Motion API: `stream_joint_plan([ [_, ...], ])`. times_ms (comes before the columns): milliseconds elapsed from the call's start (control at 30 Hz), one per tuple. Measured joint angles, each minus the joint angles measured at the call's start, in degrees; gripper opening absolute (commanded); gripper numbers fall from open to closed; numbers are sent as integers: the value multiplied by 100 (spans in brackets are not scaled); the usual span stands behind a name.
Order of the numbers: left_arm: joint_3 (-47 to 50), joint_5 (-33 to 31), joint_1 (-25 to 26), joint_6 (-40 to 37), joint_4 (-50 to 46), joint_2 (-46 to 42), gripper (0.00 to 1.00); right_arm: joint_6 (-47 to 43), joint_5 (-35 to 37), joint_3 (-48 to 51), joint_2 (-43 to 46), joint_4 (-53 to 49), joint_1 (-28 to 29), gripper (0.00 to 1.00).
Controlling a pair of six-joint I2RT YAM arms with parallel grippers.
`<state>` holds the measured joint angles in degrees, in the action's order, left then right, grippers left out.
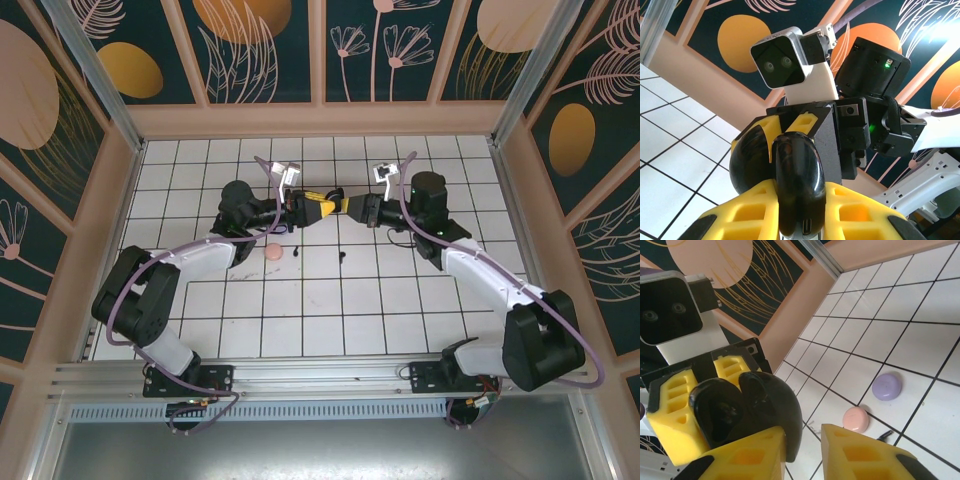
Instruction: Insert the wireless bluetooth earbuds into the charging case
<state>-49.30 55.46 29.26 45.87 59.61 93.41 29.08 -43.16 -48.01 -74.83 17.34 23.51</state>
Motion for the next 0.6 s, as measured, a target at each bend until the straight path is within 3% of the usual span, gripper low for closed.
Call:
stream_joint_plan([
  [267,2,-52,-4,50,111,13,0,-42,2,-153,-35,-101,50,0],
  [367,2,-66,-7,74,129,26,0,-26,22,-170,-35,-146,50,0],
  [533,2,-184,2,55,114,50,39,-70,144,-219,-35,-282,66,0],
  [600,4,-297,2,-13,15,50,50,-109,219,-254,-35,-361,90,0],
])
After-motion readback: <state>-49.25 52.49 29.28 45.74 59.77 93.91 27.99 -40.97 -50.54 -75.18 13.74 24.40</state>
